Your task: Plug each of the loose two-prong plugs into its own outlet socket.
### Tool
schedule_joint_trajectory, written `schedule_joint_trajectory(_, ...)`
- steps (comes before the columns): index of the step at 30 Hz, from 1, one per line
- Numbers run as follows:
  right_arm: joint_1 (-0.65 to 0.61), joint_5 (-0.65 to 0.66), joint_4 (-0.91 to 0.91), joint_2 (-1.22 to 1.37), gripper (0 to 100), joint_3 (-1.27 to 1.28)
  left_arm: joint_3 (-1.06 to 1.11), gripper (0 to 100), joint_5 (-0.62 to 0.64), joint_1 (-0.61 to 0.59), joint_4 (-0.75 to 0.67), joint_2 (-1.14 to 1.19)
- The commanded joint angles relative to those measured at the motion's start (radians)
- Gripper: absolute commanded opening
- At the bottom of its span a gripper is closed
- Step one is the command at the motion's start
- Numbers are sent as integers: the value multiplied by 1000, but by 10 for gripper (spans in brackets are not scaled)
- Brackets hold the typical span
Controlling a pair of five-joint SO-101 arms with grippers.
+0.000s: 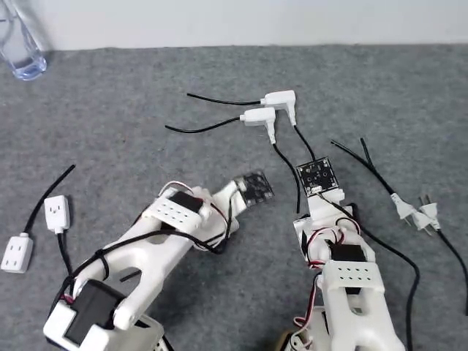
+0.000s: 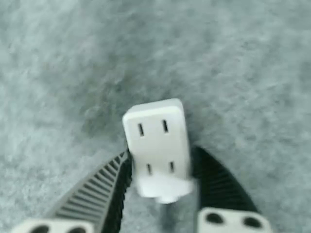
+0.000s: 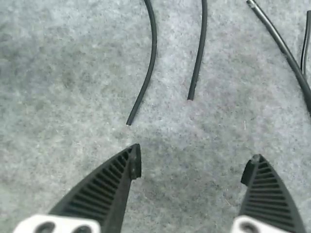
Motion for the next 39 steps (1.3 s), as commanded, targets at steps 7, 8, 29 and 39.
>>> schedule_joint_trajectory(7, 33, -6, -18, -19, 325, -32, -2, 15, -124, 21, -14, -26)
schedule_joint_trajectory(8, 33, -8, -18, -19, 325, -32, -4, 13, -163, 20, -3, -26)
schedule_joint_trajectory(29, 35, -8, -21, -19, 325, -34, -84, 13, -399, 37, 176, -31)
schedule_joint_trajectory(39, 35, -8, -19, -19, 325, -34, -107, 178, -327, 61, 181, -38)
